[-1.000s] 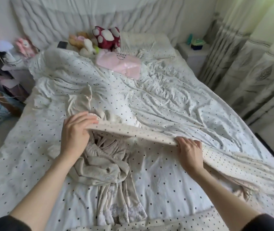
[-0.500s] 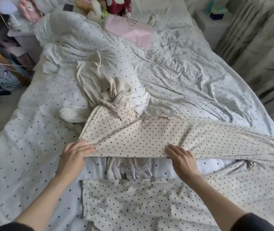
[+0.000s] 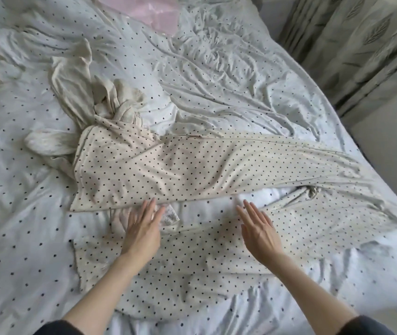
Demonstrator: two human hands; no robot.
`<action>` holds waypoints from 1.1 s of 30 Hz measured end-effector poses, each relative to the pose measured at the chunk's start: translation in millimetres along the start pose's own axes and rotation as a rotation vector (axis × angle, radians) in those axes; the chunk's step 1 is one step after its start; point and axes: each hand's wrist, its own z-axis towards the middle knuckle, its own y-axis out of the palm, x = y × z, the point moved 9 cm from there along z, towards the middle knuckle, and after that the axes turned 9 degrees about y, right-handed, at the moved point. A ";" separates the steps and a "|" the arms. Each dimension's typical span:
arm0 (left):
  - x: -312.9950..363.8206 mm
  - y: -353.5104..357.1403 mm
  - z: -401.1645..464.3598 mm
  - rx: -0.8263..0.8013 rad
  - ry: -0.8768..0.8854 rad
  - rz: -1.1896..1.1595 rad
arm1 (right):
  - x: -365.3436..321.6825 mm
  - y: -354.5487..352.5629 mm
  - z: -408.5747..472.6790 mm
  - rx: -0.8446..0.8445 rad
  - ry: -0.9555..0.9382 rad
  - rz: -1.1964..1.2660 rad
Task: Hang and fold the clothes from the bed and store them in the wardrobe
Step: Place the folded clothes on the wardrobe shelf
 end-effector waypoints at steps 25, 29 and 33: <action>346.2 136.7 32.1 -0.138 0.048 0.345 | 371.0 -13.3 -21.4 0.015 0.227 -0.169; 331.9 112.1 25.3 -0.020 0.006 0.303 | 389.3 -25.5 -14.3 0.068 0.266 -0.218; 304.7 101.4 5.1 -0.035 -0.184 0.127 | 409.9 -39.3 -23.6 0.068 0.309 -0.234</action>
